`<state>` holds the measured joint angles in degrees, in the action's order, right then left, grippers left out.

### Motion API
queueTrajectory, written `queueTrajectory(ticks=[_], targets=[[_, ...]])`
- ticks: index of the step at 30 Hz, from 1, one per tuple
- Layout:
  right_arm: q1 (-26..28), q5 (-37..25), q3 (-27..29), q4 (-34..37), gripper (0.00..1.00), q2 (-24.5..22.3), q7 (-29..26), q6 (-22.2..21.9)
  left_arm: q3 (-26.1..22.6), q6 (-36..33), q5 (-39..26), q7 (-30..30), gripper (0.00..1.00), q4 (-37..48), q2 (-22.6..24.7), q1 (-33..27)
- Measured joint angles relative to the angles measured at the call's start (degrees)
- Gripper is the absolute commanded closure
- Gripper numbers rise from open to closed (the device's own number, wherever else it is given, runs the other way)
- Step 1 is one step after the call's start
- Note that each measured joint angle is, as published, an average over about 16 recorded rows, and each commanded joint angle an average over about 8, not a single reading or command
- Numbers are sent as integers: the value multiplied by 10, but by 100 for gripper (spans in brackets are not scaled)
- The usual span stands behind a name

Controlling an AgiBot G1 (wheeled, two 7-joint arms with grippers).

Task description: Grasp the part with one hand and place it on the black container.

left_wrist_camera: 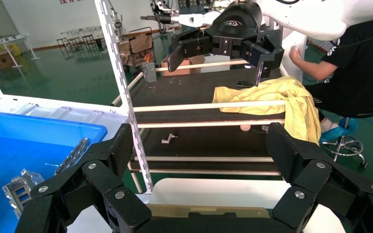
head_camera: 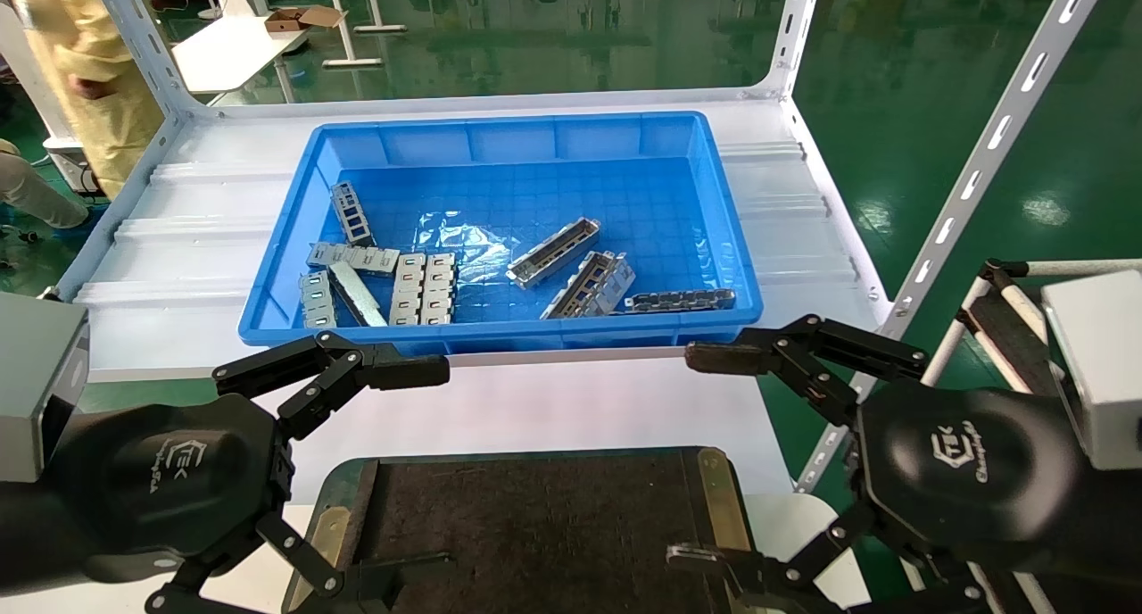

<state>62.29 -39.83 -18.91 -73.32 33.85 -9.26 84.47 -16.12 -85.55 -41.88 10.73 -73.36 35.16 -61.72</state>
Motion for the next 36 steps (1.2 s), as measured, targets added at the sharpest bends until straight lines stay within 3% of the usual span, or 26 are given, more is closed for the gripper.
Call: queueTrajectory(ticks=[36], targets=[[0,0,0,0,0,0,0,0,0,0,0,0,0,0,0,0]])
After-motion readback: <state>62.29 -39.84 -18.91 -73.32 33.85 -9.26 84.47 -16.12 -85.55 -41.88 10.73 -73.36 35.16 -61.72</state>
